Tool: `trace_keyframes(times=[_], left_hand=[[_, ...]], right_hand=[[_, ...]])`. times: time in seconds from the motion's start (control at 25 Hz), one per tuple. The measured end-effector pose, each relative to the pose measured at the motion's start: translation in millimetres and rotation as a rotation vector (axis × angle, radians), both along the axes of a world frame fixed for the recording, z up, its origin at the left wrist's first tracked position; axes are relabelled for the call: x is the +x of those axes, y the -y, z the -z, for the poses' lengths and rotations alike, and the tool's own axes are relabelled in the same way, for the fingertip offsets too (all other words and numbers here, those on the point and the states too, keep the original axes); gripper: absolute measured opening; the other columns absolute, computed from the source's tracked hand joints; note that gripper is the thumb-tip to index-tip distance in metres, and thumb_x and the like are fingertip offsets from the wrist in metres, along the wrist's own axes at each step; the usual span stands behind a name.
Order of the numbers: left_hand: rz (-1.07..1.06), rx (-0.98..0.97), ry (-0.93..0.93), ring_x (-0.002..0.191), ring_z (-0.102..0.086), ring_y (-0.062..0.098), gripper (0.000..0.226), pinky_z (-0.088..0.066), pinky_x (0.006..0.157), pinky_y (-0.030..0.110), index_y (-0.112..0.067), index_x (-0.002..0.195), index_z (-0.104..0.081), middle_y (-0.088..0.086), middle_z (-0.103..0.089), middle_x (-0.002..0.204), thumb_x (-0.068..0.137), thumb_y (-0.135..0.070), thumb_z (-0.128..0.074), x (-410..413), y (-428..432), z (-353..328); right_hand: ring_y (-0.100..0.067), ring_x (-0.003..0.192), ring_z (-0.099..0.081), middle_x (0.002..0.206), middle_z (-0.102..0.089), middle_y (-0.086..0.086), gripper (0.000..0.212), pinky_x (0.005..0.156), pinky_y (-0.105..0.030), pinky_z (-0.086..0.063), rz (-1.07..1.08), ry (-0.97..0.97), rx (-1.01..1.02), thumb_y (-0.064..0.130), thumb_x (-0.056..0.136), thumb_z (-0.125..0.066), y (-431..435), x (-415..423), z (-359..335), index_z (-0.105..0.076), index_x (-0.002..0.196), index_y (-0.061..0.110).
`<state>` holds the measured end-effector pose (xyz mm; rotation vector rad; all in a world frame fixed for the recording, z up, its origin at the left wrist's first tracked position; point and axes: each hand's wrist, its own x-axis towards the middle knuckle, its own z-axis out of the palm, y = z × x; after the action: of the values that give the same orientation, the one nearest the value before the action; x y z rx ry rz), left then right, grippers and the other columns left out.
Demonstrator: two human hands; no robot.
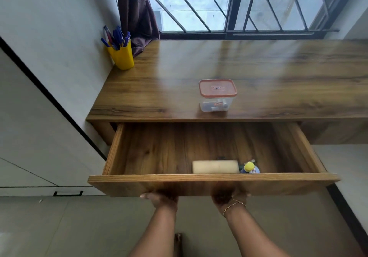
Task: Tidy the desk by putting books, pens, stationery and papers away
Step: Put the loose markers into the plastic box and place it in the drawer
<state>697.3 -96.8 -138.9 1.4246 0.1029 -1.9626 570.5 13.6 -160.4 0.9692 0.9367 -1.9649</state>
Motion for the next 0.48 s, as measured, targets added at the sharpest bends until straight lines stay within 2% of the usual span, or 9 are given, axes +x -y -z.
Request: trace_keyframes(times=[0.12, 0.24, 0.28, 0.36, 0.44, 0.48], left_hand=[[-0.029, 0.015, -0.013, 0.139, -0.031, 0.034, 0.082, -0.025, 0.115, 0.048, -0.023, 0.147, -0.029, 0.004, -0.034, 0.15, 0.086, -0.074, -0.011, 14.2, -10.6, 1.4], [0.07, 0.016, 0.116, 0.14, -0.029, 0.031, 0.073, -0.029, 0.112, 0.05, -0.022, 0.149, -0.021, 0.005, -0.028, 0.154, 0.09, -0.064, -0.012, 24.0, -22.1, -0.7], [0.053, -0.002, 0.099, 0.14, -0.029, 0.032, 0.073, -0.028, 0.113, 0.049, -0.022, 0.149, -0.022, 0.006, -0.029, 0.153, 0.091, -0.065, -0.014, 26.8, -27.1, -4.9], [0.043, 0.028, 0.101, 0.139, -0.03, 0.034, 0.072, -0.026, 0.115, 0.047, -0.022, 0.147, -0.027, 0.006, -0.035, 0.15, 0.091, -0.066, -0.018, 33.1, -29.8, -7.2], [0.009, 0.007, 0.179, 0.135, -0.035, 0.035, 0.067, -0.031, 0.11, 0.05, -0.019, 0.147, -0.027, 0.006, -0.038, 0.147, 0.093, -0.058, -0.02, 45.2, -28.0, -5.7], [0.011, -0.044, 0.326, 0.133, -0.038, 0.038, 0.066, -0.034, 0.107, 0.052, -0.015, 0.147, -0.026, 0.012, -0.036, 0.148, 0.093, -0.053, -0.02, 50.8, -25.1, -3.5]], right_hand=[[-0.024, 0.073, -0.06, 0.051, -0.068, -0.003, 0.047, 0.045, -0.043, -0.055, -0.047, 0.01, 0.012, 0.054, 0.095, -0.026, -16.8, 12.7, -3.1, -0.06, 0.089, 0.022], [-0.027, 0.057, -0.068, 0.055, -0.07, -0.005, 0.048, 0.044, -0.046, -0.054, -0.047, 0.013, -0.001, 0.053, 0.095, -0.026, -32.5, 21.6, -5.4, -0.061, 0.088, 0.021], [-0.027, 0.05, -0.068, 0.057, -0.07, -0.005, 0.046, 0.045, -0.046, -0.054, -0.055, 0.01, 0.002, 0.052, 0.095, -0.028, -36.0, 23.7, -5.8, -0.061, 0.09, 0.02], [-0.028, 0.049, -0.068, 0.06, -0.071, -0.007, 0.041, 0.046, -0.047, -0.055, -0.067, 0.002, 0.003, 0.048, 0.095, -0.033, -44.2, 27.1, -7.3, -0.062, 0.092, 0.02], [-0.029, 0.062, -0.069, 0.068, -0.072, -0.009, 0.034, 0.054, -0.045, -0.057, -0.111, -0.027, 0.032, 0.041, 0.096, -0.039, -52.0, 29.0, -11.5, -0.062, 0.098, 0.017], [-0.03, 0.07, -0.066, 0.075, -0.072, -0.012, 0.027, 0.059, -0.042, -0.057, -0.157, -0.046, 0.075, 0.034, 0.096, -0.042, -56.9, 29.7, -15.3, -0.061, 0.104, 0.015]])
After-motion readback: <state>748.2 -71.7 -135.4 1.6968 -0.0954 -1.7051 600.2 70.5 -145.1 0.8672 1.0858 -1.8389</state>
